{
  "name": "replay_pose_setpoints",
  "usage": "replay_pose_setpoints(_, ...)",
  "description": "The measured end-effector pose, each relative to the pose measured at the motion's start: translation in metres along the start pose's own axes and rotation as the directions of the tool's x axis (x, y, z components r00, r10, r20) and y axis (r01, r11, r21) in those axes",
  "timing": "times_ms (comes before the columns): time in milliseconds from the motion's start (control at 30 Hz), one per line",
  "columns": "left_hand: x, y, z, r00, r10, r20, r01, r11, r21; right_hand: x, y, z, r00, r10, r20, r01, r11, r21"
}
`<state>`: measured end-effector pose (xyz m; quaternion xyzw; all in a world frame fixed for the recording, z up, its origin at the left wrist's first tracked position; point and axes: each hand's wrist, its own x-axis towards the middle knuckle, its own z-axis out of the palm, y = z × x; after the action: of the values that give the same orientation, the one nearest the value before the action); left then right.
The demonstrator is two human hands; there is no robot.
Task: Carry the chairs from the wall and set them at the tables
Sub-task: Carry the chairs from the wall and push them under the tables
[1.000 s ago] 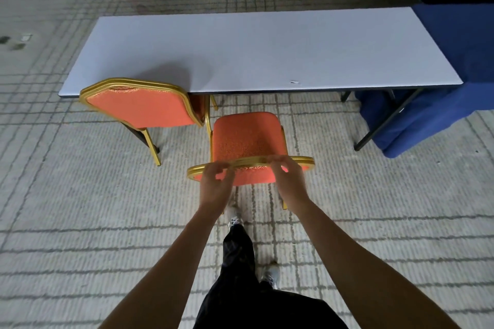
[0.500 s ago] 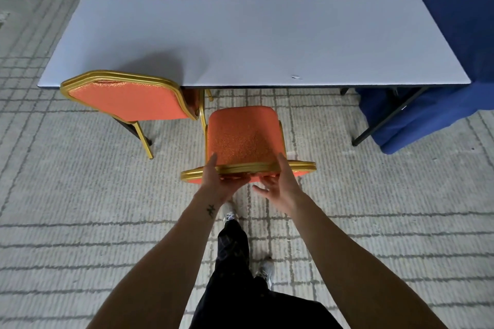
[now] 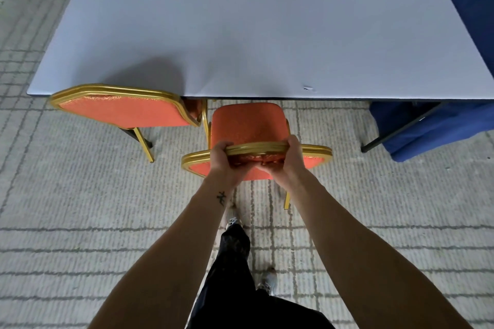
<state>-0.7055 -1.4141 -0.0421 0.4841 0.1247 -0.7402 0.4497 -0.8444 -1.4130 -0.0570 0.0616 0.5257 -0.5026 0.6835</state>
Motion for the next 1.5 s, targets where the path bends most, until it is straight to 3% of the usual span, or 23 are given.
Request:
replay_pose_setpoints(333,-0.009,-0.043,-0.056,0.997,0.032,-0.067,-0.029,0.999,0.035,-0.024,0.049,-0.054,0.999,0.016,-0.048,-0.02,0.996,-0.085)
replay_pose_setpoints(467,-0.01,-0.049,-0.076,0.997,0.055,-0.057,-0.055,0.999,0.002,-0.038,0.062,-0.064,0.999,0.026,-0.035,-0.026,1.0,-0.016)
replay_pose_setpoints(733,-0.008,-0.052,-0.073,0.995,0.093,-0.043,-0.09,0.995,0.05,-0.025,0.057,-0.048,0.97,0.048,-0.237,-0.008,0.986,0.166)
replay_pose_setpoints(1167,0.006,-0.027,-0.054,0.989,0.106,-0.103,-0.096,0.991,0.097,-0.005,0.054,-0.034,0.975,-0.037,-0.219,0.064,0.991,0.118)
replay_pose_setpoints(1500,0.048,0.024,-0.017,0.983,0.146,-0.109,-0.14,0.988,0.06,0.044,0.037,0.018,0.97,-0.075,-0.232,0.1,0.99,0.098)
